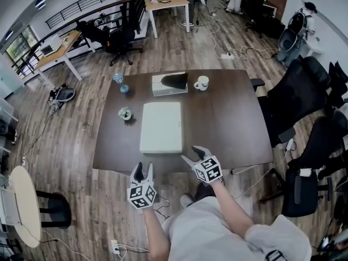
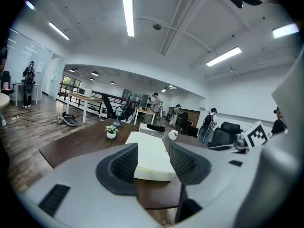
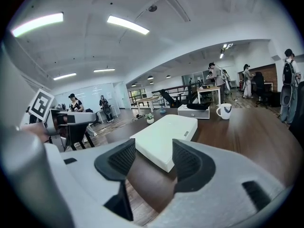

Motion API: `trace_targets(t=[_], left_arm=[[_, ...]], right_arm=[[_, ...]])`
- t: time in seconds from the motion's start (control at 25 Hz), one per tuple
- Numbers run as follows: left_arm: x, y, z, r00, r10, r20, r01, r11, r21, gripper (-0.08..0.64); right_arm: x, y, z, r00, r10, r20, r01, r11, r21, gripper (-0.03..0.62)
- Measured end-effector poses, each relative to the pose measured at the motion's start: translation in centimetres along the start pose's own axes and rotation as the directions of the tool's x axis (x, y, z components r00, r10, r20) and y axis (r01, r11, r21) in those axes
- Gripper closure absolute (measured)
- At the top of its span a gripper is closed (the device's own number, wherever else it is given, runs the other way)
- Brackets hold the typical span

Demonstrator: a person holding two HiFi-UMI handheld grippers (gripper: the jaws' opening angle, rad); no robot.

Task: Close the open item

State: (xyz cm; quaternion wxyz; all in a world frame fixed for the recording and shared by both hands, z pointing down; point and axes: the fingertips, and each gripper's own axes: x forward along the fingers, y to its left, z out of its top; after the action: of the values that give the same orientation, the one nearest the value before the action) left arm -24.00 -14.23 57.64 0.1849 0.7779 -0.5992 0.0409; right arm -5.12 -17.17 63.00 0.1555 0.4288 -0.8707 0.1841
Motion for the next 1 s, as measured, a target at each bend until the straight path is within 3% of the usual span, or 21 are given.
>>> trace_targets(t=[0.4, 1.0], left_arm=[[-0.5, -0.2, -0.6, 0.999, 0.038, -0.004, -0.038, 0.999, -0.008, 0.445], [0.3, -1.5, -0.2, 1.000, 0.009, -0.010, -0.009, 1.000, -0.006, 0.540]], right_arm=[[-0.8, -0.2, -0.8, 1.000, 0.005, -0.002, -0.005, 1.000, -0.002, 0.396], [-2.2, -1.4, -0.2, 0.999, -0.032, 0.021, 0.032, 0.999, 0.004, 0.497]])
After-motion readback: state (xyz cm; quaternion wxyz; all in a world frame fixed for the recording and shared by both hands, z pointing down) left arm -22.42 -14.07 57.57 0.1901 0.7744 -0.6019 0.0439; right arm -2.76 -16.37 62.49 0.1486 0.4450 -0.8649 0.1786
